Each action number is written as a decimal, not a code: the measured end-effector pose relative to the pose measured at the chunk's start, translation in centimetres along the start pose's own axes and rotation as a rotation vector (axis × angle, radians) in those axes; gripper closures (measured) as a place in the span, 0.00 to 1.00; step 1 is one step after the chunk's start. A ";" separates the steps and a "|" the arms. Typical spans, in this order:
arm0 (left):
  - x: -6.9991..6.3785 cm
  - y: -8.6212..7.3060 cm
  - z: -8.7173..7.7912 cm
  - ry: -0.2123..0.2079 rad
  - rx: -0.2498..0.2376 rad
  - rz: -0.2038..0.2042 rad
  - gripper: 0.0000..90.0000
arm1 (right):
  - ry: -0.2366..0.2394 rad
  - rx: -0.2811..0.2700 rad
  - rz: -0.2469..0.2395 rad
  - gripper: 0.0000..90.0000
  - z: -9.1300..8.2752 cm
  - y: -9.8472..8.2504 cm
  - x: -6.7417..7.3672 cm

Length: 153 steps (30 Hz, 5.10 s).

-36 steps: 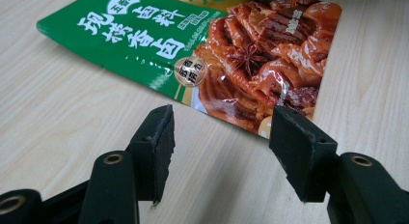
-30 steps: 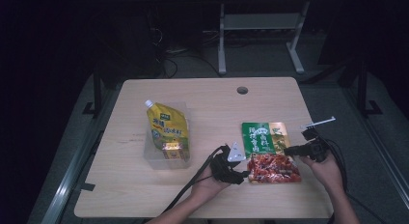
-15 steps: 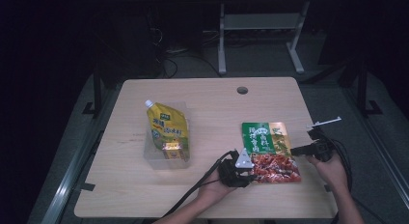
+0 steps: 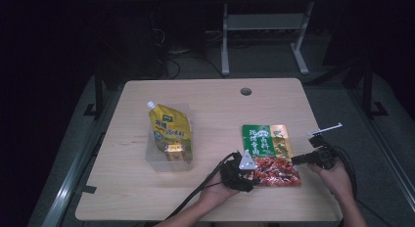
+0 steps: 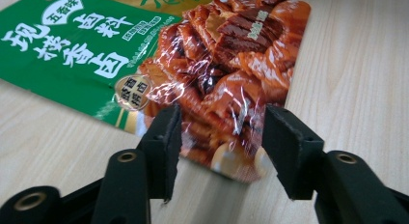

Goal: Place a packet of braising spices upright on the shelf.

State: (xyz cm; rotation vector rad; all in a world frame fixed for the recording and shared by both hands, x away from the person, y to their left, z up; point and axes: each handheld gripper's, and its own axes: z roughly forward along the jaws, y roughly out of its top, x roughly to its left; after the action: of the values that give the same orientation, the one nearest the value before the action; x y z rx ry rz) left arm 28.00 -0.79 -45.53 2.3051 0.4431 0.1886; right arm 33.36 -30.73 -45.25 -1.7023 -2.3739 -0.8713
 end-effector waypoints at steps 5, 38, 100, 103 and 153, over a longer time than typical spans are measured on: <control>0.2 -0.2 0.0 0.016 0.006 -0.014 0.49 | 0.024 0.023 -0.008 0.85 0.5 -0.1 0.9; 1.9 -1.0 -0.1 0.034 0.069 -0.050 0.65 | -0.031 -0.125 0.027 0.67 2.8 6.2 -1.3; 2.0 -0.6 -1.1 0.040 0.024 -0.064 0.61 | 0.063 -0.102 -0.176 1.00 1.7 6.2 3.2; 1.9 -0.6 -1.4 0.035 0.016 -0.061 0.60 | 0.065 -0.110 -0.180 1.00 1.3 6.3 3.6; 0.0 -3.6 -7.7 -0.058 -0.118 0.004 0.40 | 0.177 -0.411 -0.604 1.00 -7.0 13.3 15.8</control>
State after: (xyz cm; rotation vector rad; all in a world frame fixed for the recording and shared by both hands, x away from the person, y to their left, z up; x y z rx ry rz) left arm 25.03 6.71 -42.77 2.1905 0.3882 0.1457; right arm 37.63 -18.06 -28.04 -0.9120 -2.7492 -1.6087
